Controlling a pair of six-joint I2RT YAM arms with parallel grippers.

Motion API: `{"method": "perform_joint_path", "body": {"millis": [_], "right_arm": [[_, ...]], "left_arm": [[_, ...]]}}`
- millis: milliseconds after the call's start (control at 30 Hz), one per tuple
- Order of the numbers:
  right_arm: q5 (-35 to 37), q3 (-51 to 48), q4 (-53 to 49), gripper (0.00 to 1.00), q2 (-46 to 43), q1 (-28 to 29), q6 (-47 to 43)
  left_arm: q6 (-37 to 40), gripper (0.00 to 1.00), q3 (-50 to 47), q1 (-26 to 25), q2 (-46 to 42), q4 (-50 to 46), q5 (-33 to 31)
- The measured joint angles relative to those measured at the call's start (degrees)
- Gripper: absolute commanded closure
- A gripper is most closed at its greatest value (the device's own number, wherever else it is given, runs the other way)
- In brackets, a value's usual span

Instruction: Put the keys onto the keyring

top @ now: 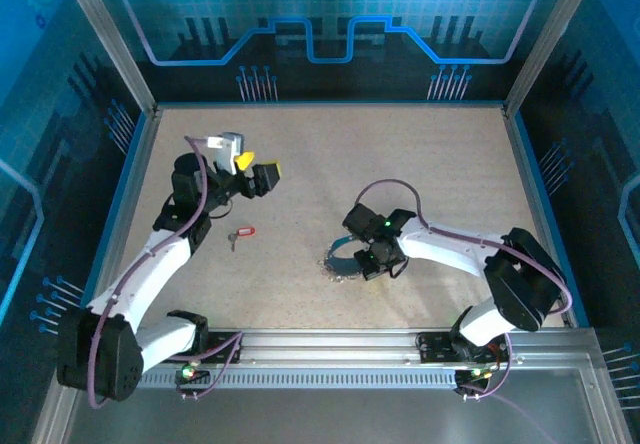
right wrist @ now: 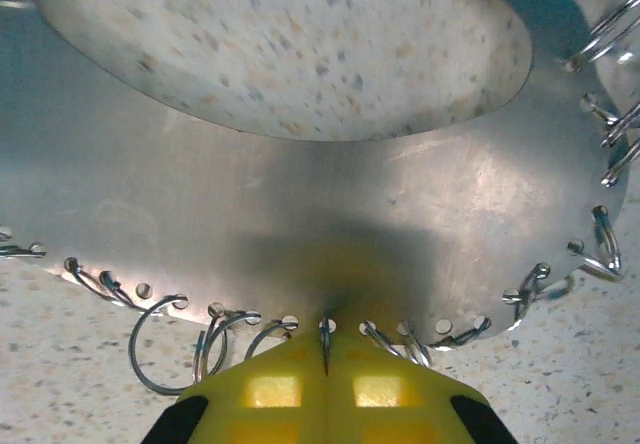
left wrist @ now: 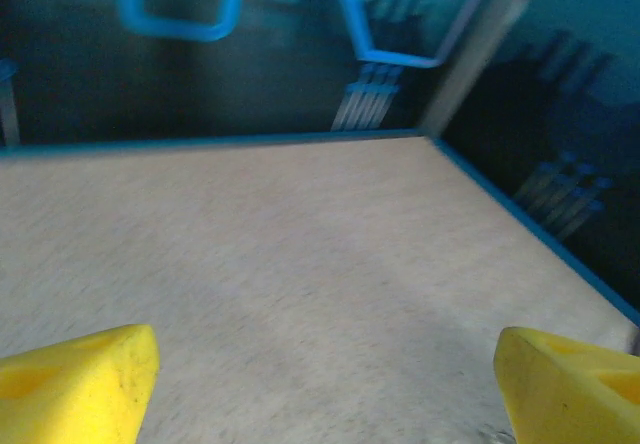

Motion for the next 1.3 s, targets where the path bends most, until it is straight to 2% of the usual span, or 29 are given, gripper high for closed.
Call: {"method": "perform_joint_path", "body": {"millis": [133, 300, 500, 600, 833, 1100, 1300], "right_arm": [[-1.25, 2.95, -0.68, 1.0, -1.84, -0.42, -2.78], [-1.11, 4.9, -1.36, 1.0, -1.97, -0.5, -7.52], [-0.76, 4.44, -0.66, 1.0, -6.1, -0.63, -13.57], [-1.25, 0.42, 4.15, 1.0, -13.64, -0.79, -18.43], [-5.51, -16.0, 20.94, 1.0, -32.04, -0.96, -33.66], [-11.52, -20.02, 33.11, 1.0, -33.77, -2.29, -44.22], [-15.61, -21.29, 36.72, 1.0, -33.77, -4.24, -46.9]], "left_arm": [[5.44, 0.13, 0.48, -3.72, 1.84, 2.01, 9.11], [13.42, 0.15, 2.38, -10.67, 7.89, 0.9, 13.94], [21.44, 0.18, 2.69, -15.96, 11.85, -0.44, 14.53], [25.81, 0.24, 2.93, -16.5, 12.5, -1.2, 15.47], [40.11, 0.37, 3.08, -19.82, 13.81, -4.11, 19.58], [48.06, 0.61, 5.2, -26.99, 17.66, -8.31, 18.29], [50.16, 0.7, 3.65, -30.18, 18.1, -6.16, 15.28]]}}
